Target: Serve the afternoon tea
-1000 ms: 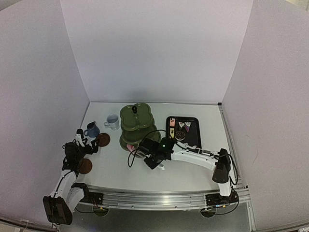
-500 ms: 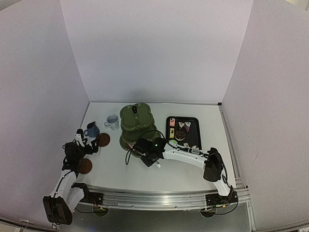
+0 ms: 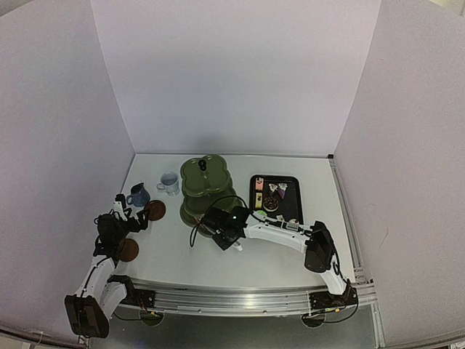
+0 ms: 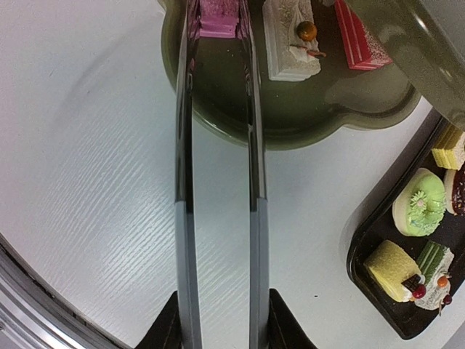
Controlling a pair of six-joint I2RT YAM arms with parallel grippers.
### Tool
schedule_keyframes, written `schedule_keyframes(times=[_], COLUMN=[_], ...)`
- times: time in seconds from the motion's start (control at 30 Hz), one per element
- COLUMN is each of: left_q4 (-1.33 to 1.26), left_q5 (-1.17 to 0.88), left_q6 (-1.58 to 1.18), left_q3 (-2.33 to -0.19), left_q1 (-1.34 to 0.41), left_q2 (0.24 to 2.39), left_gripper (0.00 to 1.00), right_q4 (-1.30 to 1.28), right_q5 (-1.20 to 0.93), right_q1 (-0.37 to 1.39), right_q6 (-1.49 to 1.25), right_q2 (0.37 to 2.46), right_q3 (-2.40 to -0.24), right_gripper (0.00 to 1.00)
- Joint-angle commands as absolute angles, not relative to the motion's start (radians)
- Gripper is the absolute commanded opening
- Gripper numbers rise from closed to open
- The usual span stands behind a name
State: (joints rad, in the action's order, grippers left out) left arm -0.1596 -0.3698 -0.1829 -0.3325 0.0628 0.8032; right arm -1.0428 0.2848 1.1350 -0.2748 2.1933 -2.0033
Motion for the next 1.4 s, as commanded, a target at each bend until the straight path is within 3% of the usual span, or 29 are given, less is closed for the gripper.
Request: schedule_keyframes(times=[0.0,0.97,1.37], left_q4=[-0.195,-0.197,-0.199], left_q5=[-0.366,-0.370,-0.373], left_q6=[-0.175,-0.173,-0.172], left_q3=[-0.331,-0.331,-0.331], left_q1=[0.068,0.068,0.068], left_q2=[0.793,0.793,0.796], left_gripper=[1.00,1.00,1.00], right_q4=[-1.025,-1.085,-1.130], right_q5=[0.293,0.185,0.238], right_q1=[1.136,1.135,1.060], right_q6=[-0.278,-0.327,-0.414], right_q2=[2.185,1.879,1.663], right_q3=[-2.021,-1.792,-1.645], right_gripper=[0.32,0.33,0.32])
